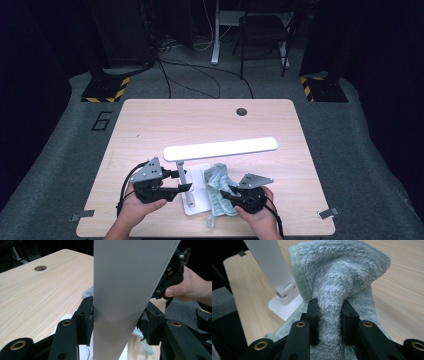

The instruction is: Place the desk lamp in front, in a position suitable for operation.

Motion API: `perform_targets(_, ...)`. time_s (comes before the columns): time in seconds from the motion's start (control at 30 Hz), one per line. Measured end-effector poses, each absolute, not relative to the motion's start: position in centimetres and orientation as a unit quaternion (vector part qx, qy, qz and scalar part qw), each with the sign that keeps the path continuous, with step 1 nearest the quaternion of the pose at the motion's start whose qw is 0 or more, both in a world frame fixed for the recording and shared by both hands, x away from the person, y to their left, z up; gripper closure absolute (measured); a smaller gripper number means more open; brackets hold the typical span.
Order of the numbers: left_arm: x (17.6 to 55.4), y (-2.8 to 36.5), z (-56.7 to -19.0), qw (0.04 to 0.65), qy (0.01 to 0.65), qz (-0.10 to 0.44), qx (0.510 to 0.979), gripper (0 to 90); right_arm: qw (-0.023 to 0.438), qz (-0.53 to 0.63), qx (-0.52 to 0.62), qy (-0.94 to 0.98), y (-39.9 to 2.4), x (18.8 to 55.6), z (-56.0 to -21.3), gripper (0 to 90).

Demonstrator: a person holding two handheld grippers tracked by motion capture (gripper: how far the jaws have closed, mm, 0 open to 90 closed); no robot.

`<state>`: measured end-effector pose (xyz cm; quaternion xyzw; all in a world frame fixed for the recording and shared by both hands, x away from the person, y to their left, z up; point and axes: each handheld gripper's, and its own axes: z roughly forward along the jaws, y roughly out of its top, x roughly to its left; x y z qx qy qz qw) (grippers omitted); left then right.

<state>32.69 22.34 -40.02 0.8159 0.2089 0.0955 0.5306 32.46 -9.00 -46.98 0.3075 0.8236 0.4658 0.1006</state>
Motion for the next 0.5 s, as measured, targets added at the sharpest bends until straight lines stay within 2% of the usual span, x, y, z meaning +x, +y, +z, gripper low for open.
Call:
perform_targets(0.23,32.9,23.2,-39.9,0.531,0.202,0.074,0.819,50.4,0.090,0.449,0.275,0.845,-6.0,32.7,-47.8,72.9)
perform_targets(0.5,32.9,23.3,-39.2,0.534,0.208,0.080,0.816,48.6,0.085,0.419,0.266,0.864,-4.4,32.8,-50.3,72.8)
